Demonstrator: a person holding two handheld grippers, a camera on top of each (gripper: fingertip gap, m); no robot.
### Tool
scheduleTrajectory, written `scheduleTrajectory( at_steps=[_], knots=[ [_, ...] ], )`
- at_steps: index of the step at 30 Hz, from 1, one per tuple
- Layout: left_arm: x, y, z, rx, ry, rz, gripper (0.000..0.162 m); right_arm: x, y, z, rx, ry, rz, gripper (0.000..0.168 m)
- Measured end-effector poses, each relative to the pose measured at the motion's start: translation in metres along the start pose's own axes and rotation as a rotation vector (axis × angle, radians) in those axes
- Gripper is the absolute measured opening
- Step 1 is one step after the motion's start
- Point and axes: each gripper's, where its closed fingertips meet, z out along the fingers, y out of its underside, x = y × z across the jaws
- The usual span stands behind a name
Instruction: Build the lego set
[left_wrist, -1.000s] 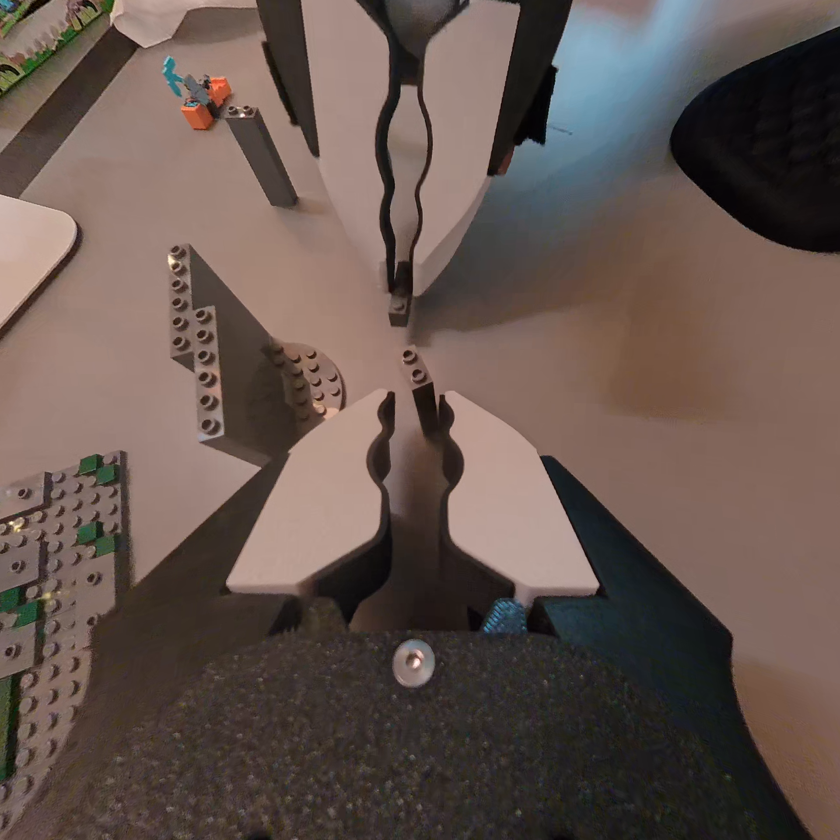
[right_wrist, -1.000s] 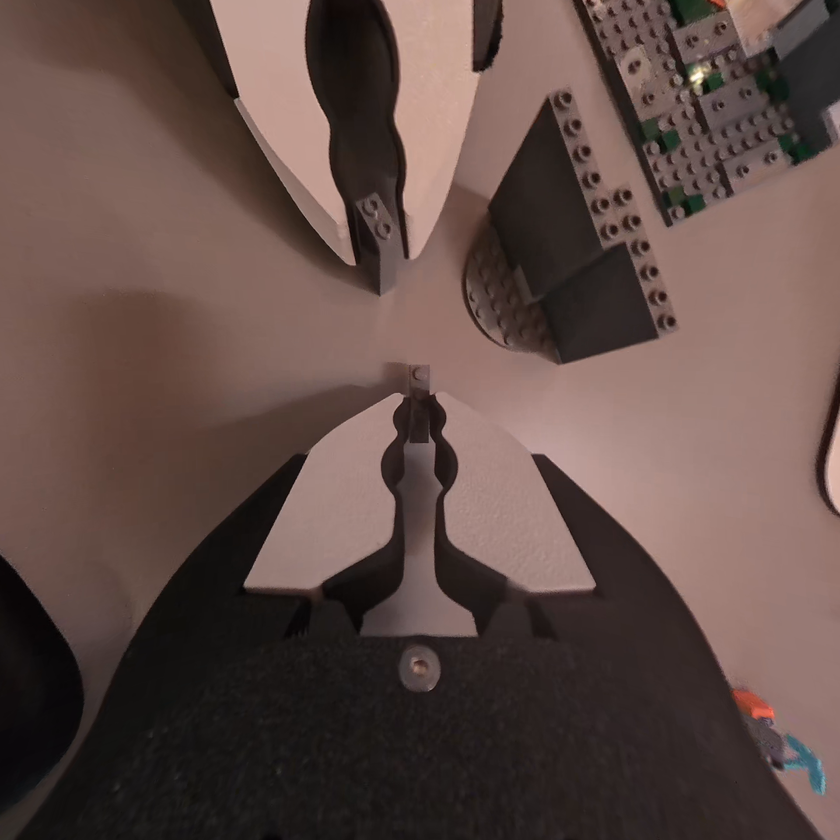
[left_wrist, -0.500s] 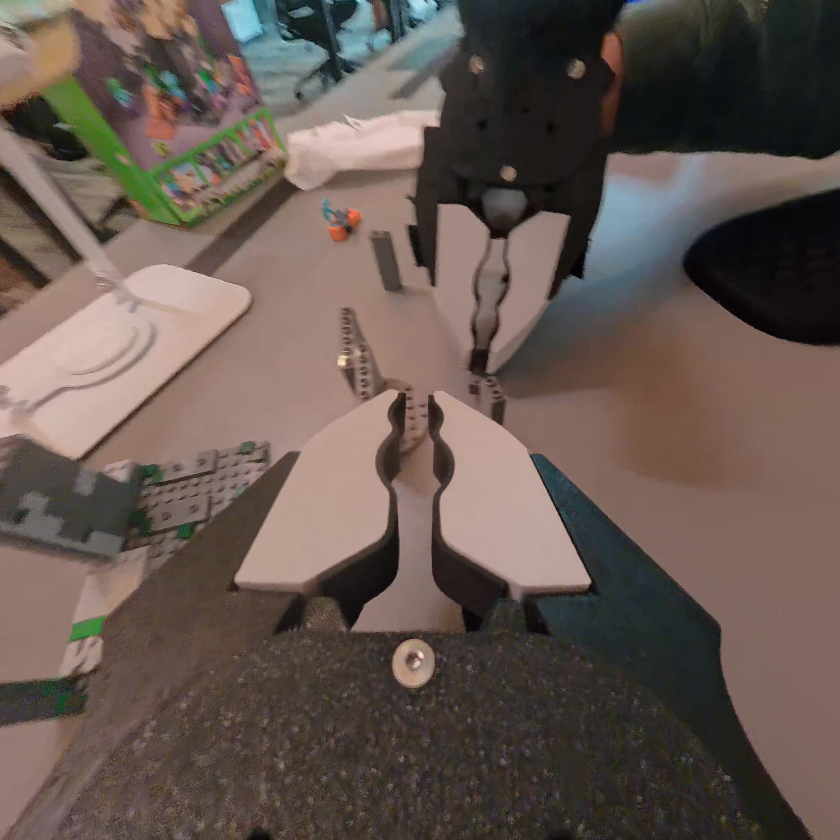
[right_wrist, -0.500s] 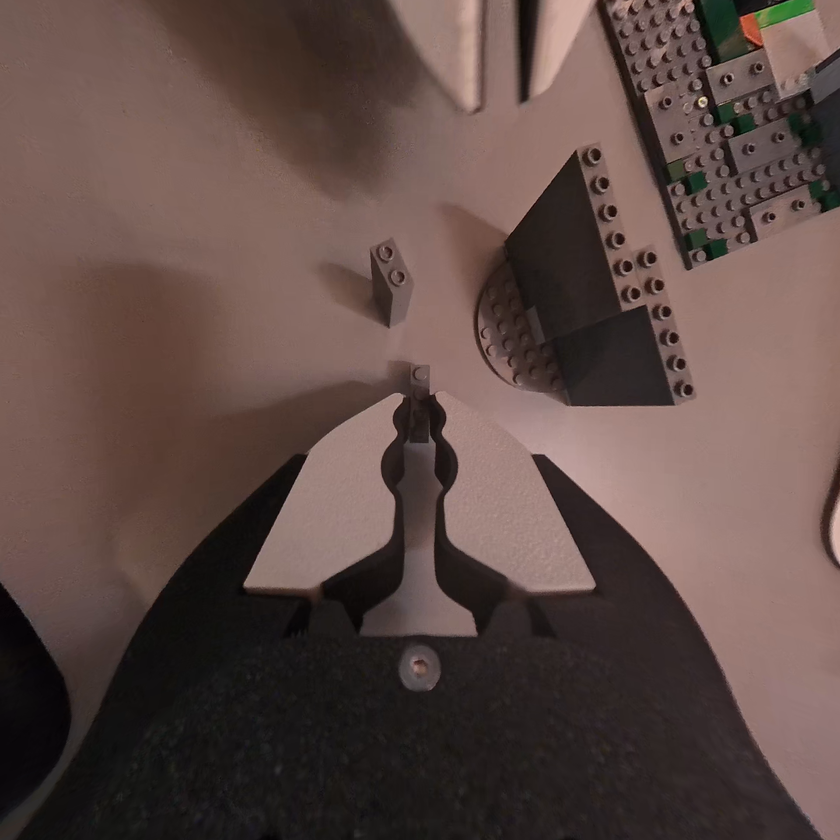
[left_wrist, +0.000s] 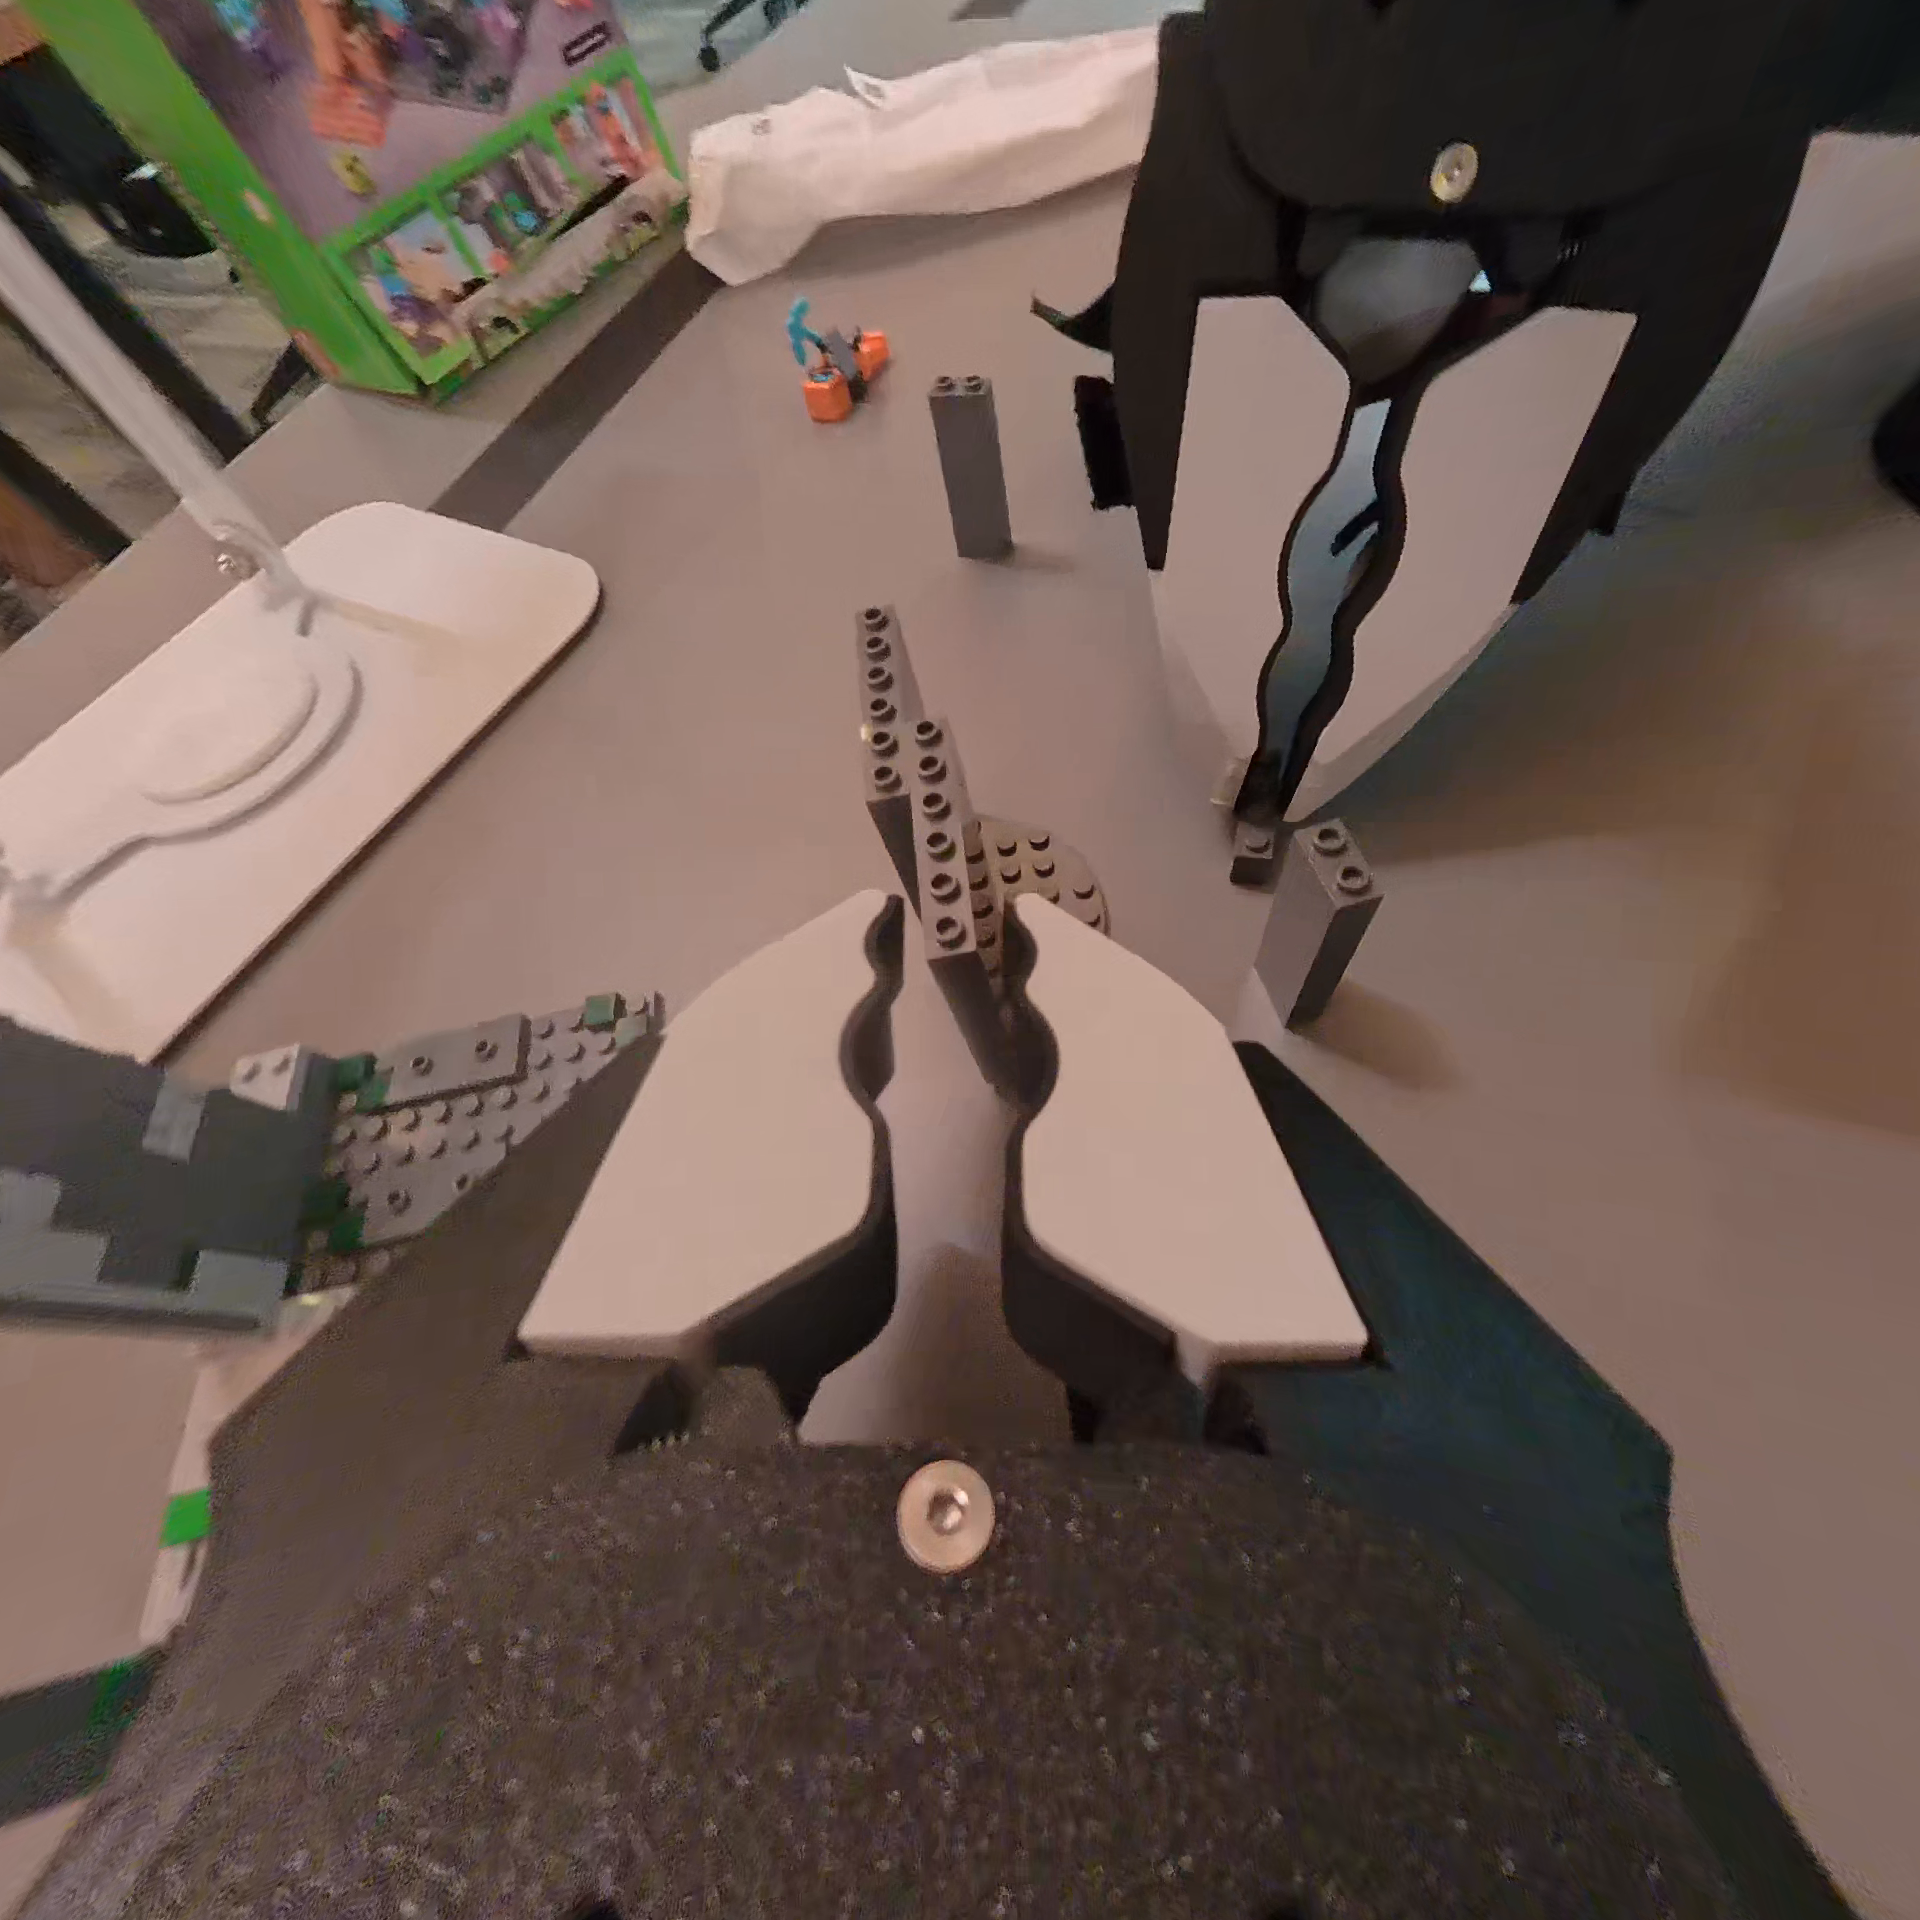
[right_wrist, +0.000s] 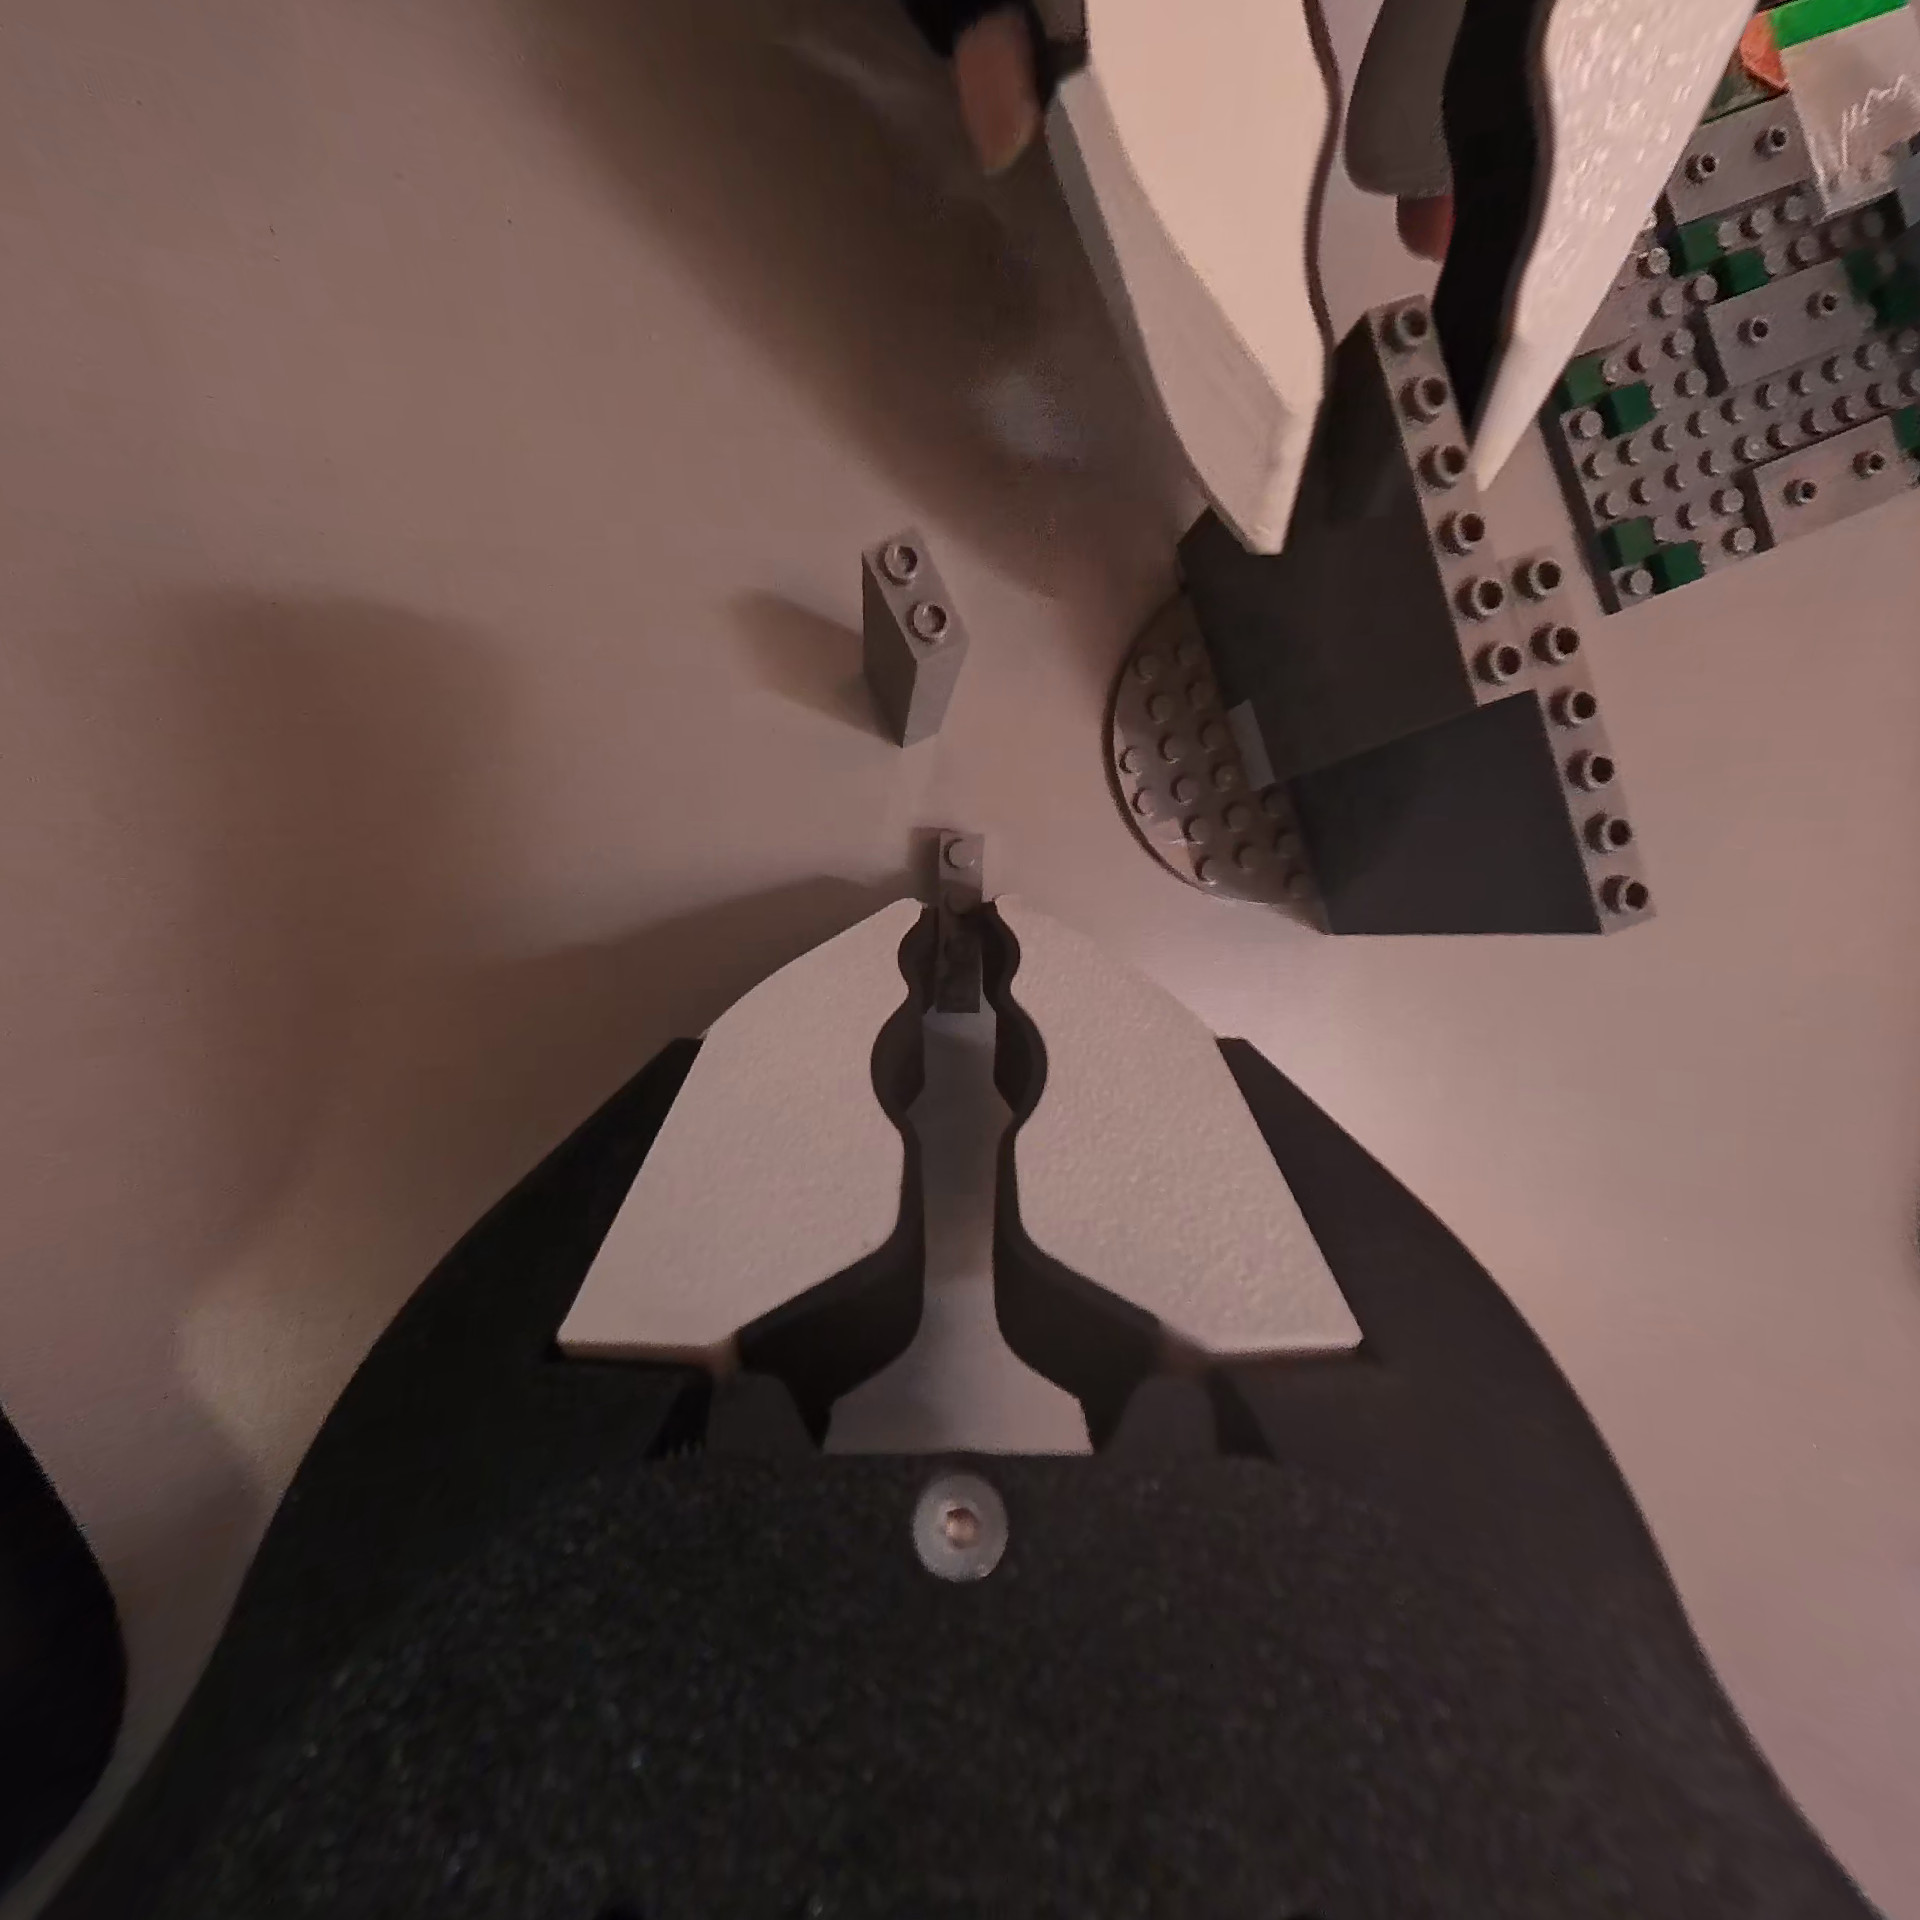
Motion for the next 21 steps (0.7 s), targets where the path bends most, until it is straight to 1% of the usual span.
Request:
scheduleTrajectory(
  at_steps=[1, 2, 6, 10, 15, 21],
  knots=[
    [0.001, -0.001, 0.002, 0.002, 0.023, 0.017, 0.012, -0.001, 0.001, 0.0, -0.001, -0.002, 0.0, 0.007],
    [0.002, -0.001, 0.003, 0.007, 0.051, 0.022, 0.011, -0.002, 0.001, -0.001, -0.003, -0.003, 0.0, 0.007],
    [-0.001, -0.003, 0.004, 0.024, 0.139, 0.018, 0.008, -0.003, 0.005, -0.003, -0.005, 0.001, 0.017, 0.007],
    [-0.004, -0.004, 0.007, 0.033, 0.166, -0.006, 0.008, -0.005, 0.007, -0.005, 0.006, 0.014, 0.044, 0.007],
    [-0.004, -0.004, 0.008, 0.044, 0.149, -0.001, 0.009, -0.007, 0.011, -0.006, 0.011, 0.03, 0.069, 0.009],
    [-0.001, 0.002, 0.007, 0.032, 0.138, 0.015, 0.013, -0.007, 0.014, -0.011, -0.008, 0.012, 0.085, 0.015]
  ],
)
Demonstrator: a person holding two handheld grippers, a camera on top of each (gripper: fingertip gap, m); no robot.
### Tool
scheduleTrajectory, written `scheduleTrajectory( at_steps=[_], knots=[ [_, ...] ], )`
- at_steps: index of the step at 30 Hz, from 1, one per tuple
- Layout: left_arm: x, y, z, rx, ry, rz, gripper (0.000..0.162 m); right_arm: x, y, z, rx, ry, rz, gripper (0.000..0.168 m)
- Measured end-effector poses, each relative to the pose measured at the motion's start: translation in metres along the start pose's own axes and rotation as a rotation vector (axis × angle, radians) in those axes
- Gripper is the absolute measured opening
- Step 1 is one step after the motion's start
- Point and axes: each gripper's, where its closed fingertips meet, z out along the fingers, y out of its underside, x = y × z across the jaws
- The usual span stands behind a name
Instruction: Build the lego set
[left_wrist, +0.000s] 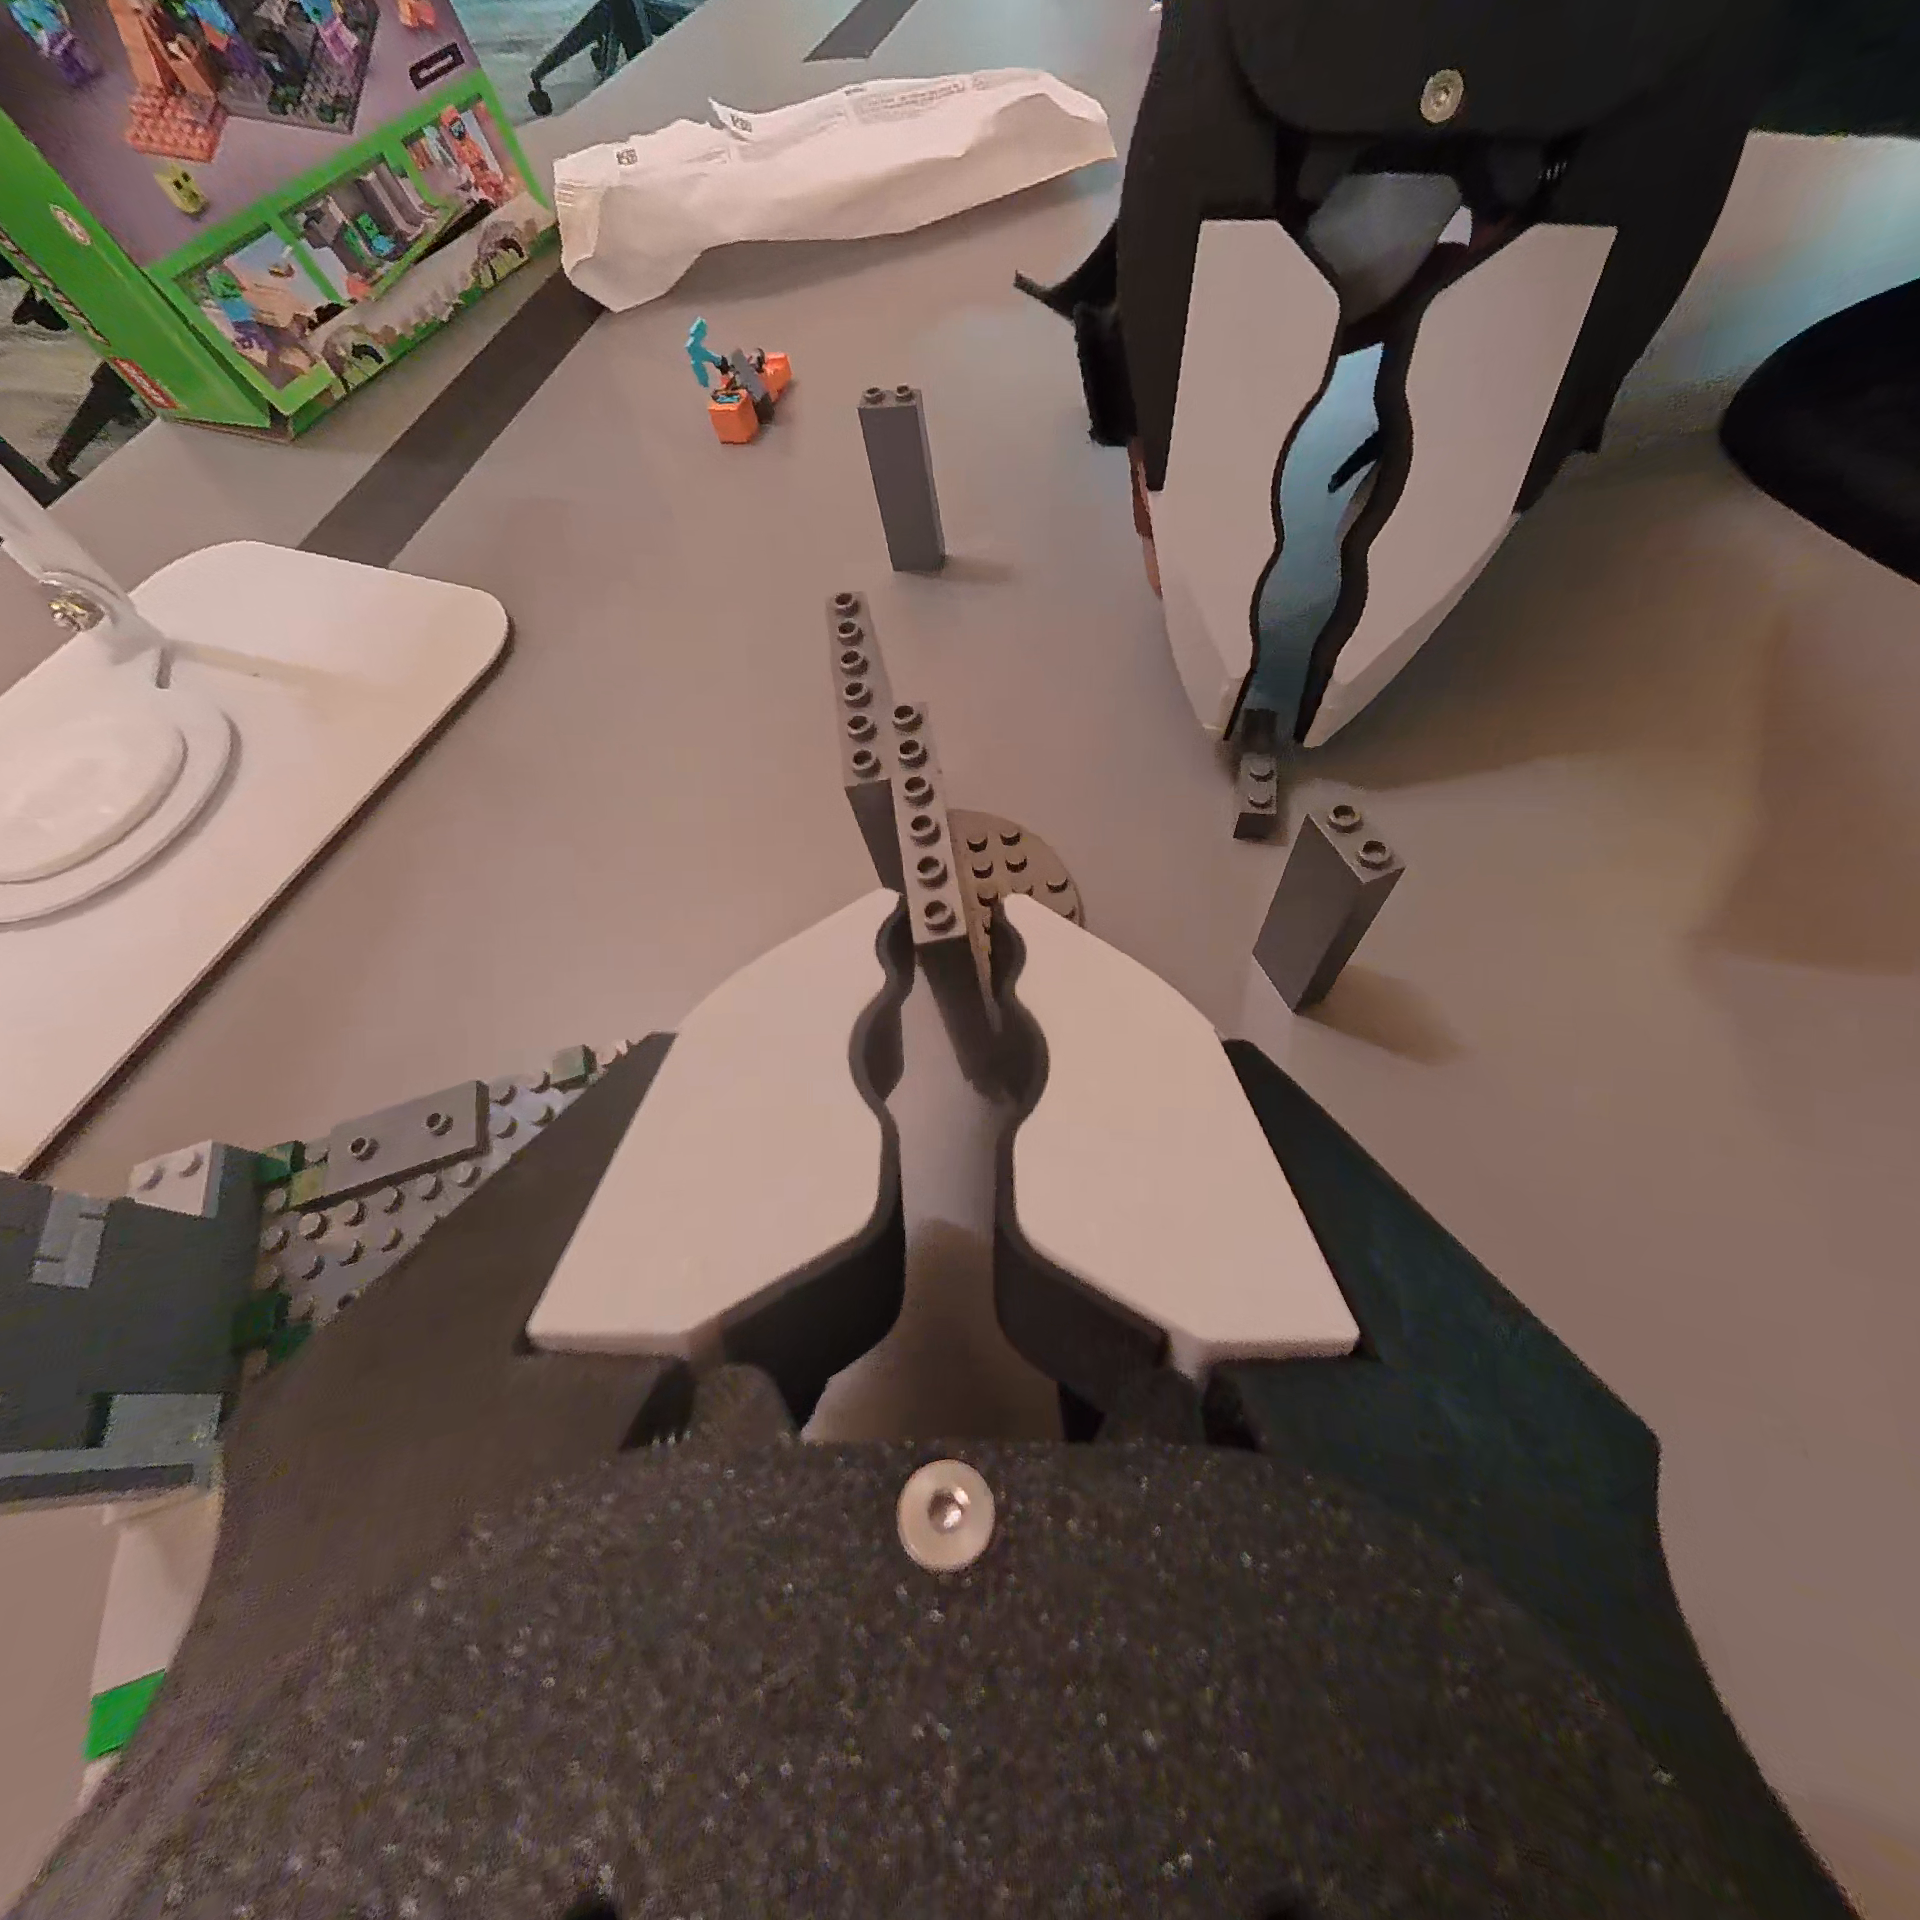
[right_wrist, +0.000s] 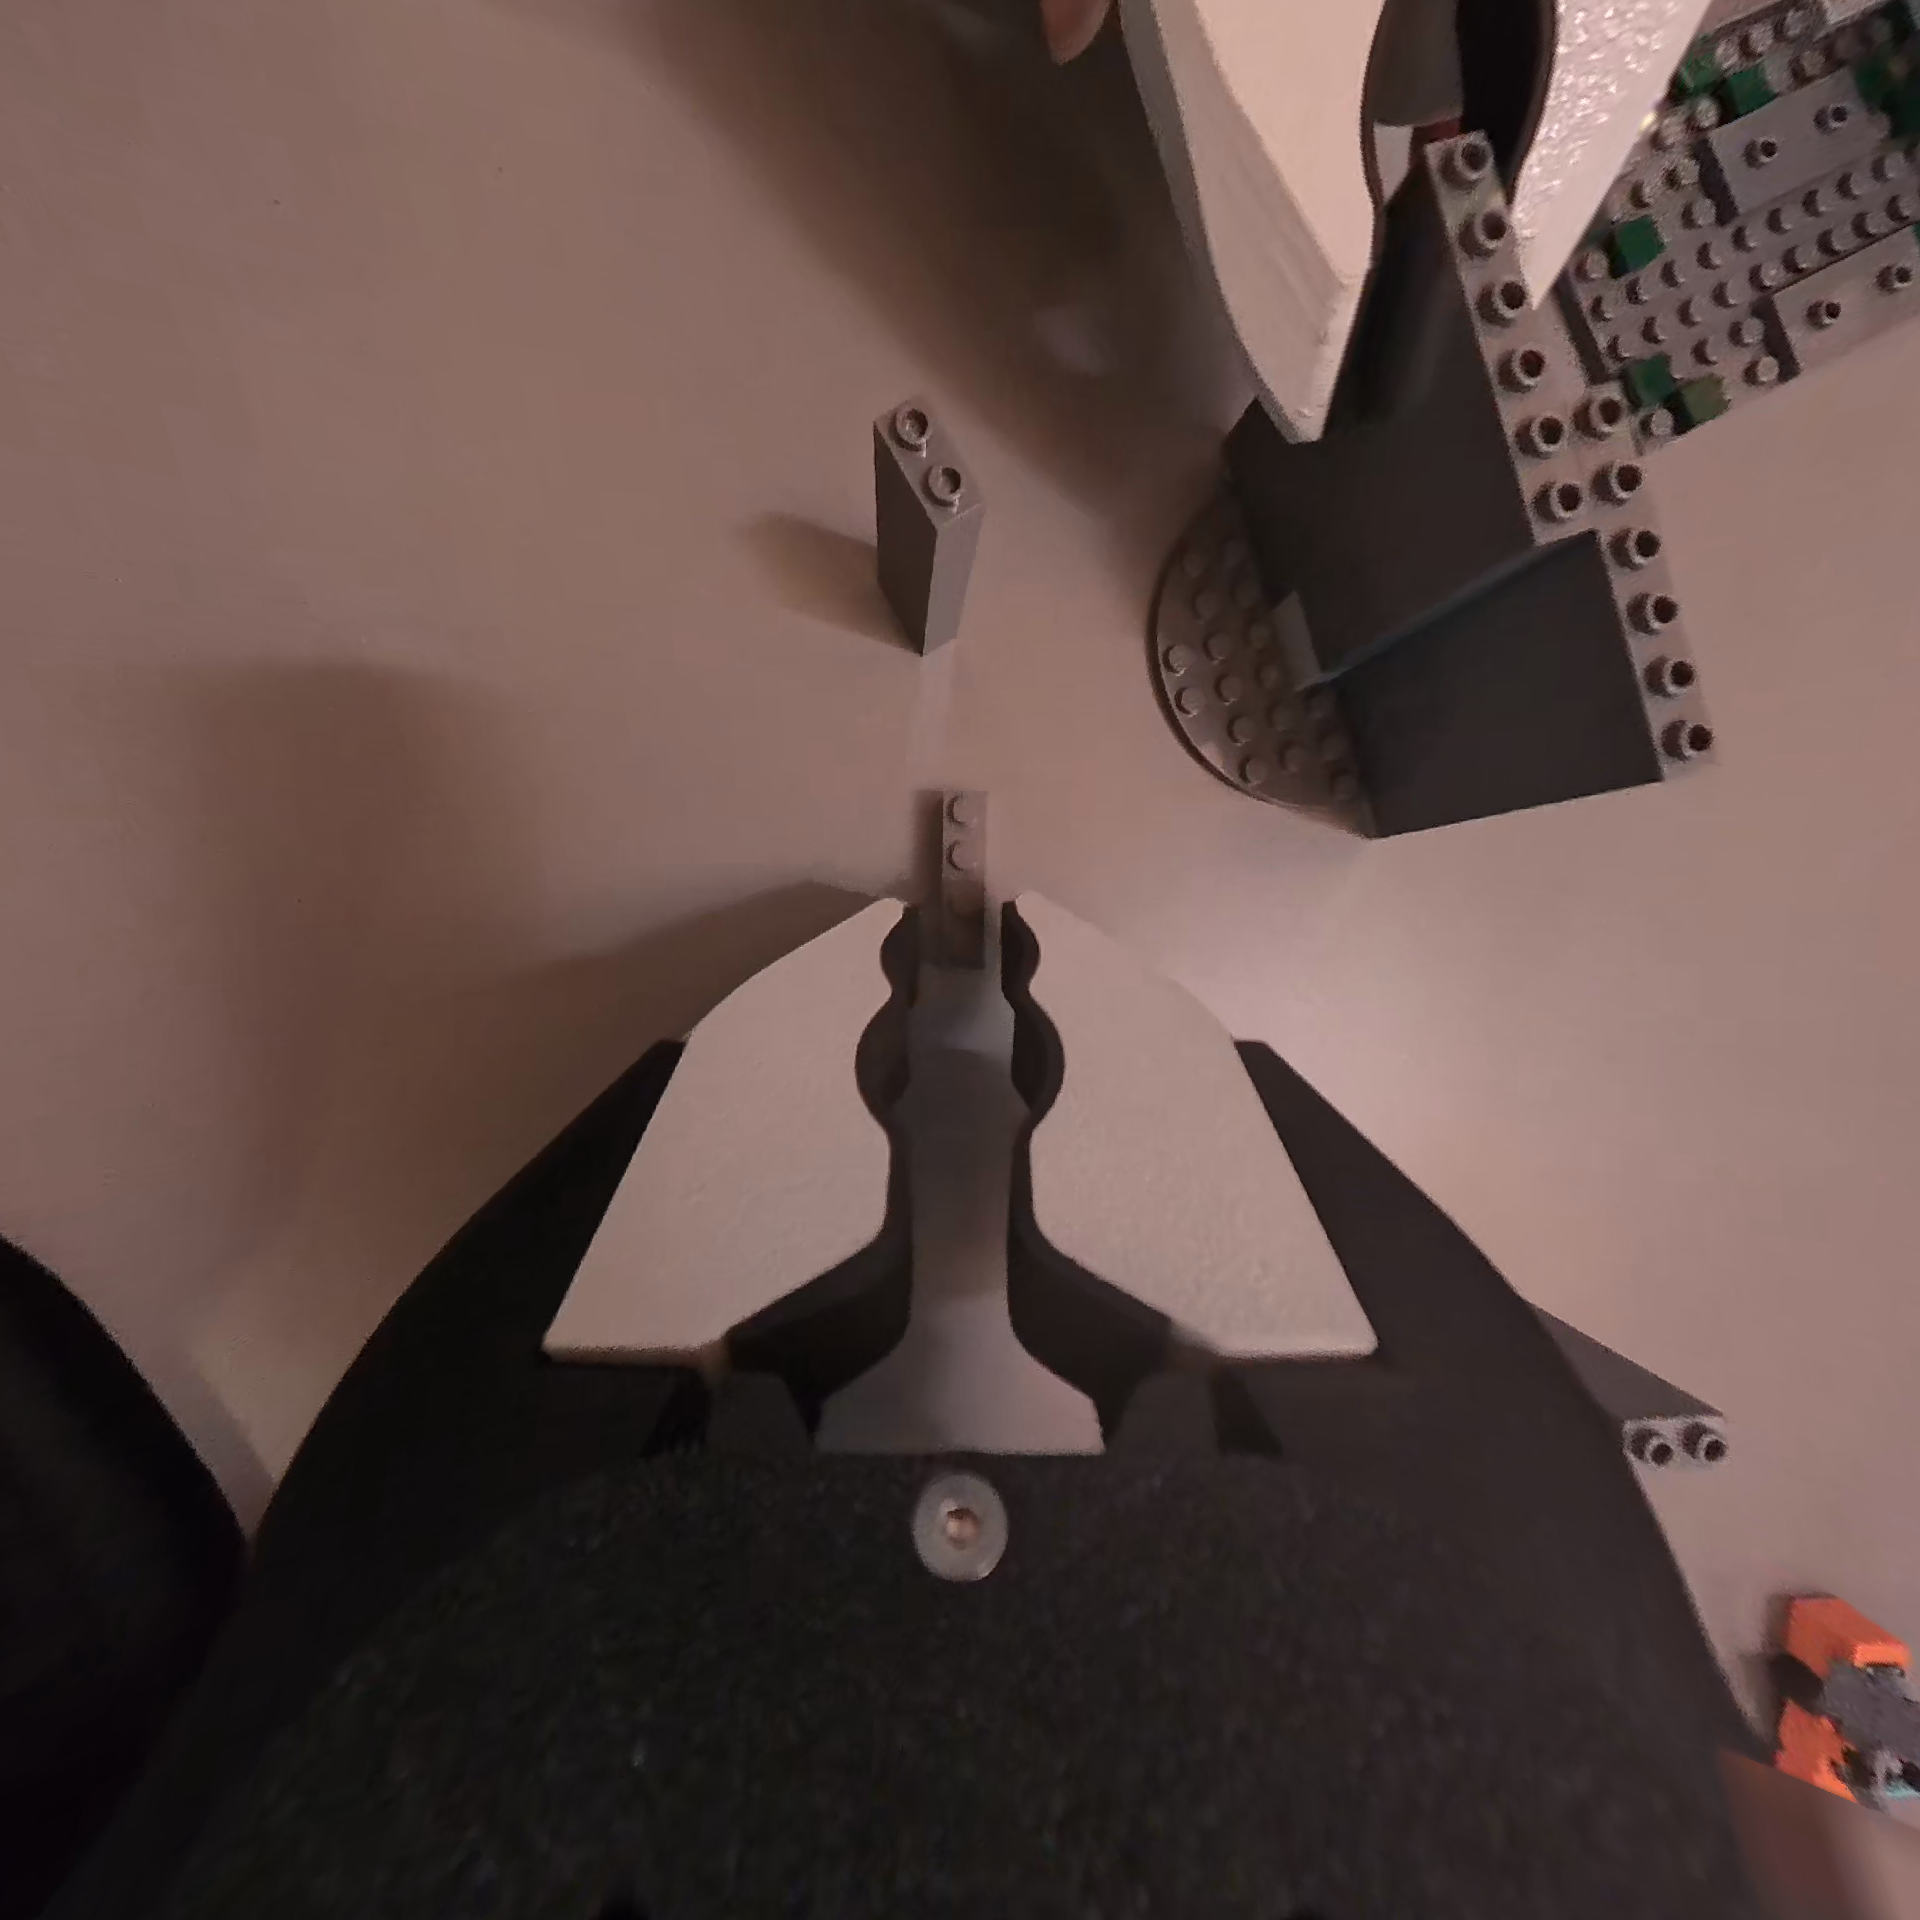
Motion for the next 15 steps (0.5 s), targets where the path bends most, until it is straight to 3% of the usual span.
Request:
scheduleTrajectory(
  at_steps=[15],
  knots=[
    [0.0082, 0.0052, -0.0021, -0.029, -0.033, 0.003, 0.01, 0.0024, 0.0035, 0.0062, -0.07, -0.012, 0.019, 0.008]
  ],
)
